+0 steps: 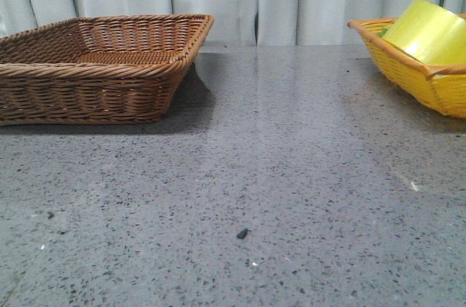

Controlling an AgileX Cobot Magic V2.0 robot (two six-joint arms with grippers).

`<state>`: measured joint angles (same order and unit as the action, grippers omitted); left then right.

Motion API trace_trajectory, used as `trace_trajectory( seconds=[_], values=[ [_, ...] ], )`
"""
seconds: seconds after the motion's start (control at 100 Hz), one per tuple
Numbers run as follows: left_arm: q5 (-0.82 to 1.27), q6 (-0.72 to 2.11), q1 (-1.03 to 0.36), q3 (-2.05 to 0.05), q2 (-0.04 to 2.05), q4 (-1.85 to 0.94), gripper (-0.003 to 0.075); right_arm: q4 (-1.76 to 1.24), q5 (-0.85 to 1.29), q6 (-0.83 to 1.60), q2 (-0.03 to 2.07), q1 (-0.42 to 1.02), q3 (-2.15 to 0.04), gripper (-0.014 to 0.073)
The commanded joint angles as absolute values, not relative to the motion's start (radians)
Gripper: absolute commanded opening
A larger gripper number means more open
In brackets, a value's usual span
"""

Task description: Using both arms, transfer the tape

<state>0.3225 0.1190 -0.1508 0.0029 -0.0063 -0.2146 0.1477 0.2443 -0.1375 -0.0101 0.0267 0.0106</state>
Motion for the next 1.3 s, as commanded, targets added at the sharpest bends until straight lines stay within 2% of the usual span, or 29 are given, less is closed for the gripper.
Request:
trace_trajectory(
  seconds=[0.0, 0.28, 0.59, 1.03, 1.29],
  values=[
    [0.225, 0.117, -0.149, 0.012, -0.035, -0.262, -0.0021, 0.161, 0.115, -0.131, -0.031, 0.023, 0.031, -0.0074],
    [0.196, 0.117, -0.149, 0.012, -0.035, -0.407, -0.0021, 0.114, 0.077, -0.133, -0.031, 0.023, 0.031, -0.0074],
    [0.040, 0.117, -0.149, 0.012, -0.035, -0.678, -0.0021, -0.046, 0.012, -0.136, -0.031, 0.023, 0.031, -0.0074],
    [0.027, 0.117, -0.149, 0.012, -0.035, -0.709, -0.0021, -0.108, -0.032, -0.140, -0.031, 0.023, 0.031, -0.0074],
    [0.008, 0.117, -0.149, 0.009, -0.035, -0.780, -0.0021, -0.430, -0.093, -0.152, -0.031, 0.023, 0.017, -0.0074]
  ],
)
